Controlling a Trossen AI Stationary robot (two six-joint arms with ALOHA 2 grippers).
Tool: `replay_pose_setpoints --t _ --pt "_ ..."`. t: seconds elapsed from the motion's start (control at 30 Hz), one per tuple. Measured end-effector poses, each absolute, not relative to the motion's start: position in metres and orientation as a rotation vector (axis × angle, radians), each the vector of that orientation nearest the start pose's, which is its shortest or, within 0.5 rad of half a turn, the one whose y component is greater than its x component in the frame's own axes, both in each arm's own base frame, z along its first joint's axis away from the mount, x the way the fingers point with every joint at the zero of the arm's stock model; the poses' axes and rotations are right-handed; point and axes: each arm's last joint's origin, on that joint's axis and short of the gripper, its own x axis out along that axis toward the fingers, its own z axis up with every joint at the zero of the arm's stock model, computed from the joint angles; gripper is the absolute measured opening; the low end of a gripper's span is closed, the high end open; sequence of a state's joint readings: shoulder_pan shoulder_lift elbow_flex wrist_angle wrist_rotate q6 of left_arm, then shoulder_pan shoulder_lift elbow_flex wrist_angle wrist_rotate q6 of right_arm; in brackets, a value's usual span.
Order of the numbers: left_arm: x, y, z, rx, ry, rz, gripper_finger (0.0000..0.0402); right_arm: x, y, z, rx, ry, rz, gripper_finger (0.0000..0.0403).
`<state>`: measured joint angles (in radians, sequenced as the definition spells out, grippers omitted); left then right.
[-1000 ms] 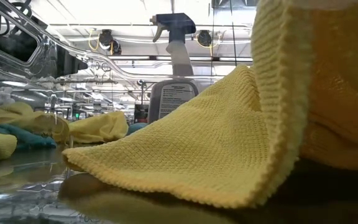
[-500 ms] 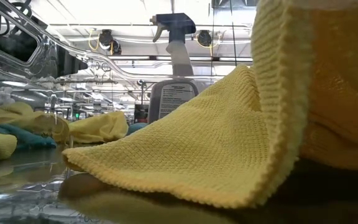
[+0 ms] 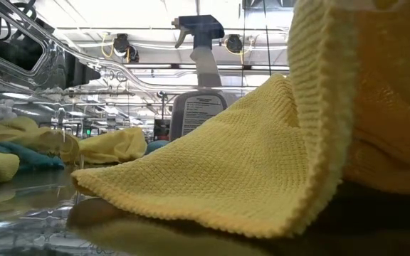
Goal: Sort microfiber towel by color & place in baskets
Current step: Put the blue towel into the top transparent bin
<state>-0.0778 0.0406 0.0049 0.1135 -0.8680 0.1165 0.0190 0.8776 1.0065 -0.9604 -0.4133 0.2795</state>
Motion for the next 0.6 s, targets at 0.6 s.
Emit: replay_pose_setpoints --t 0.6 --pt "0.091 0.015 0.172 0.074 -0.025 0.793 0.0338 0.165 0.097 0.302 0.502 1.208 0.387 0.0280"
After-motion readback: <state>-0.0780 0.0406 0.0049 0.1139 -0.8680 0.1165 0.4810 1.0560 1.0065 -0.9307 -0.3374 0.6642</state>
